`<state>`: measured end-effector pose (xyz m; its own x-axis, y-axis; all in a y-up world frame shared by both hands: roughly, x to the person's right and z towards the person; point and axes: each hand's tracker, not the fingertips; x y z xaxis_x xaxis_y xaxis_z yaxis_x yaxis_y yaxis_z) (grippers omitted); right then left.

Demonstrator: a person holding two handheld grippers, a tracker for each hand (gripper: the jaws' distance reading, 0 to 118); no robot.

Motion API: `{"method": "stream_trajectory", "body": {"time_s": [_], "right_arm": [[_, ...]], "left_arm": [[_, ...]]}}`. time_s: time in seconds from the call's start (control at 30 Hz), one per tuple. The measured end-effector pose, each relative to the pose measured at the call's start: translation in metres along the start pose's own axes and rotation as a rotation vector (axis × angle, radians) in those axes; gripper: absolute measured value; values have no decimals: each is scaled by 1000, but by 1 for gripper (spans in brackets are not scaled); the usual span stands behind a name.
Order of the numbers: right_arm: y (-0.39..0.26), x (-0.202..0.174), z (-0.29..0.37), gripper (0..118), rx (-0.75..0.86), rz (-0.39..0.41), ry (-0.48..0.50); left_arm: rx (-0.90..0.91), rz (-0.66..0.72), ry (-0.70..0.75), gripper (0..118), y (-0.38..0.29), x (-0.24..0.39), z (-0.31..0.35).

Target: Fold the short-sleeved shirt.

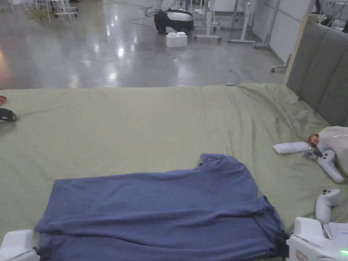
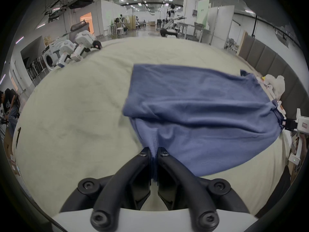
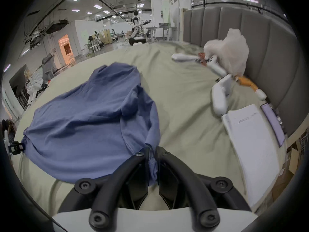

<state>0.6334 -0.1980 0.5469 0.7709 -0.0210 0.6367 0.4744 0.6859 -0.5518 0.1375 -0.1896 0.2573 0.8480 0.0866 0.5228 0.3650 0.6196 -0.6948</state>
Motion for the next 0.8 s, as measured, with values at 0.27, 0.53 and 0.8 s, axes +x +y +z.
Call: {"method": "stream_trajectory", "body": {"time_s": [0.27,0.53,0.8], "right_arm": [[-13,-8,77,6,103,47,-23],[-83,18,136,5,70,-46,17],[-105,18,132,7,-9,-60,33]], "left_arm": [[74,19,6,1,-24,-6,79],[15,70,-38,1,-110,-11,125],[24,94,-40,29,-128,-15,119]]}}
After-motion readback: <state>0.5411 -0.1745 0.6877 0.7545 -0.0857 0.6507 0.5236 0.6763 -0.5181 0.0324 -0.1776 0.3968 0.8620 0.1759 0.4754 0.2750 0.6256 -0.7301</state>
